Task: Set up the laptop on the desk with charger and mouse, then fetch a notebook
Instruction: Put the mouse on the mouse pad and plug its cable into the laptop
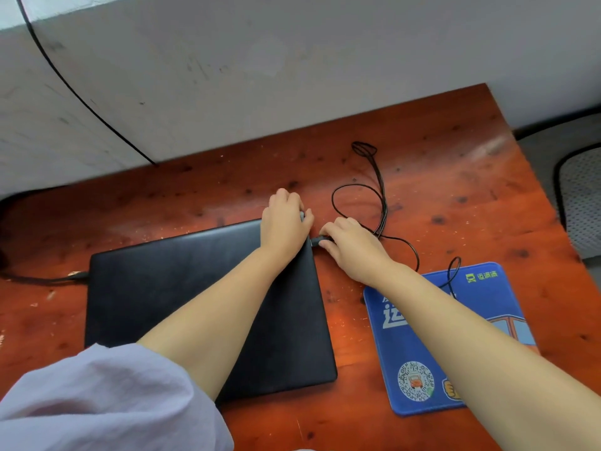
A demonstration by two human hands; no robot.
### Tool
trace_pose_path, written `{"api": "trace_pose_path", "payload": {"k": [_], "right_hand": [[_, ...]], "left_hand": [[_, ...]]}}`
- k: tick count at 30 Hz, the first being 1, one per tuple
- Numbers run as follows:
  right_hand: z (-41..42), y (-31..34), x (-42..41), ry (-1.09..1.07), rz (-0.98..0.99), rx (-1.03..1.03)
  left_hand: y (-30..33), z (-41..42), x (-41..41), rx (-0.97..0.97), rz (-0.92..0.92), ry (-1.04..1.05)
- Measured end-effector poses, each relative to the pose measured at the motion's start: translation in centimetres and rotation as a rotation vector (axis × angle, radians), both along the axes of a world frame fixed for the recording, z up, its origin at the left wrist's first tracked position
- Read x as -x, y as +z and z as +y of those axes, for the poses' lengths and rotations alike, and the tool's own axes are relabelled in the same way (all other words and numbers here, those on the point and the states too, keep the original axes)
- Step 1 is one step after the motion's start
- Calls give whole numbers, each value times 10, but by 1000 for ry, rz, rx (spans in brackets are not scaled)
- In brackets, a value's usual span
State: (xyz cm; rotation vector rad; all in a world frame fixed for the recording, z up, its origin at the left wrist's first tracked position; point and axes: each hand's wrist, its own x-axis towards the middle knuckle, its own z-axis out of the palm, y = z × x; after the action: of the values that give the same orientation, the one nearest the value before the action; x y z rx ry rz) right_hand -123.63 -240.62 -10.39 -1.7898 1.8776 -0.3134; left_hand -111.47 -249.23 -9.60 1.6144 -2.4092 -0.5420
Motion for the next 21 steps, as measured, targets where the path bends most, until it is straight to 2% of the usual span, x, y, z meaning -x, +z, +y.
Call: {"api": "trace_pose_path", "payload": {"k": [3,6,9,13,17,21], "right_hand": [[1,1,-2,11,39,36],[1,8,-3,31,99,6],[-5,25,0,79,196,-75],[-11,59,12,89,316,-114],[5,86,8,-46,406,85],[52,95,-15,-158,415,190]], "left_hand": [[6,-1,3,-92,-10,58],[16,-3,1,-201,-123,-2],[31,1,-14,-242,-155,-68],[62,5,-44,-178,-92,-77],[89,18,-63,-59,-29,-110],[95,50,-74,14,-52,-264]]}}
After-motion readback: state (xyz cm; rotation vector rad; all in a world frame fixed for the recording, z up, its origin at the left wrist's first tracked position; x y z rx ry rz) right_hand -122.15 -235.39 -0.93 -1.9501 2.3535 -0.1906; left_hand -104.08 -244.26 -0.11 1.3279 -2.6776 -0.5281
